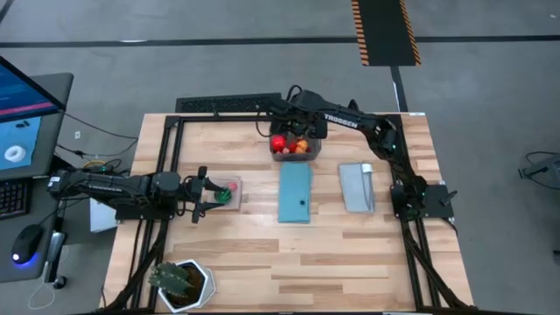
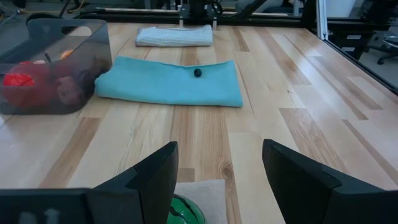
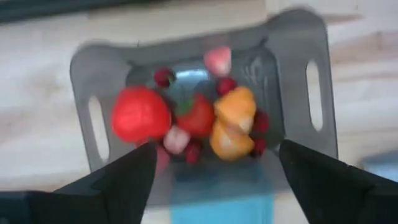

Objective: Pick and placing Produce into tupperware
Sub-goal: Put the blueberry into the gray bin

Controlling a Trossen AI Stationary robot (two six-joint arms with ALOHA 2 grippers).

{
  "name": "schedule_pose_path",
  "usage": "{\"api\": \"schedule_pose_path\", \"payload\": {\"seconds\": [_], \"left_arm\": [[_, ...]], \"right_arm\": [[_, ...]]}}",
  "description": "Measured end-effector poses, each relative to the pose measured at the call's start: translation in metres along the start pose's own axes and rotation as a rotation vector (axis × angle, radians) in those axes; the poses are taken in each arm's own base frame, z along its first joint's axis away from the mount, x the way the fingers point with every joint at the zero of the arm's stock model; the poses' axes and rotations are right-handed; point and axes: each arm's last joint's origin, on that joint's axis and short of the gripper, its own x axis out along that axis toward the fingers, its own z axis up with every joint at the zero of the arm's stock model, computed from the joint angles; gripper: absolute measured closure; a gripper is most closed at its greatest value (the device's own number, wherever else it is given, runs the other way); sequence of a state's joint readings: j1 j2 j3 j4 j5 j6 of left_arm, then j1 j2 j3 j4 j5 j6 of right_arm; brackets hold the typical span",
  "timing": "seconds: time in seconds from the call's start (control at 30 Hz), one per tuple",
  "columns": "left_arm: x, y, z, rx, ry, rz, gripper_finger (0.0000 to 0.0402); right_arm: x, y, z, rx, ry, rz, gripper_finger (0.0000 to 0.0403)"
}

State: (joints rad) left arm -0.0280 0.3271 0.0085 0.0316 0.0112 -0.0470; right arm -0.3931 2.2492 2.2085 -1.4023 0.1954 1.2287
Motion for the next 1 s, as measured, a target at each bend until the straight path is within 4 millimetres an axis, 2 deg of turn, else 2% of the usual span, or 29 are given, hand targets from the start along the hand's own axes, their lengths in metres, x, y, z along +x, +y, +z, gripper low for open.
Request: {"api": "schedule_pose_path", "payload": {"seconds": [0.13,0.27,0.6,0.77,0.83,1.0], "left_arm": [[0.0,0.0,0.0,0.012,0.0,0.0,0.0178],[0.0,0.0,0.0,0.003,0.0,0.0,0.0178],[0.0,0.0,0.0,0.004,0.0,0.0,0.0178],[0.0,0.0,0.0,0.0,0.0,0.001,0.0178],[0.0,0.0,0.0,0.002,0.0,0.0,0.0178],[0.0,0.0,0.0,0.005,0.0,0.0,0.0178]], "right_arm": [[-0.004,0.001,-0.015,0.001,0.032,-0.025,0.0017],[-0.011,0.0,-0.038,0.0,0.072,-0.067,0.0009],[-0.03,0.008,-0.127,-0.094,0.157,-0.088,0.0037],[-0.031,0.007,-0.172,-0.056,0.149,-0.099,0.0044],[-0.025,0.007,-0.186,-0.041,0.136,-0.095,0.0047],[-0.009,0.008,-0.204,-0.016,0.136,-0.081,0.0061]]}}
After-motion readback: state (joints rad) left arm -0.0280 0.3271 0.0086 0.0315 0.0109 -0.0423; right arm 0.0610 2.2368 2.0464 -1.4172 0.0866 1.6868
